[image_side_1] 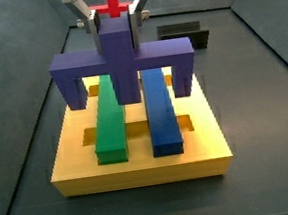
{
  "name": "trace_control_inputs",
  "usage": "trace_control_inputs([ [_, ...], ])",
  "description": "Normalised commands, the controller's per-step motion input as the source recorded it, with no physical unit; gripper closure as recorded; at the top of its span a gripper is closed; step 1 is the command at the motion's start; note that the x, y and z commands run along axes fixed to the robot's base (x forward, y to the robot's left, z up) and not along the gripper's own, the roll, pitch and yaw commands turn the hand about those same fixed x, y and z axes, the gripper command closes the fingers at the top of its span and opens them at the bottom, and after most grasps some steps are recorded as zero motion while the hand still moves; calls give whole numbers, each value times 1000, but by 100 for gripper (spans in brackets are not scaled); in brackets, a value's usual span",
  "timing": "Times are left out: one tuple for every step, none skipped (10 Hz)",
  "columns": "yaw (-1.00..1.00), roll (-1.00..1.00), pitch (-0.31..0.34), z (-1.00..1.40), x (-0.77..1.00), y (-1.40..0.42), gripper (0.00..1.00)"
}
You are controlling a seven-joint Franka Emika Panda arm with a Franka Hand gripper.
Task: Pick up the purple object. Move up. Move to above the board. Insert the purple object.
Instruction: Insert the purple object.
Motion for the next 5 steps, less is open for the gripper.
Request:
trace_control_inputs([
  [29,-150,0,-234,63,-109,100],
  [31,-179,-9,-286,0,-66,100],
  [17,-189,-11,-283,0,-100,100],
  [0,-186,-26,-317,0,-63,100],
  [0,-154,0,-229,100,-103,100],
])
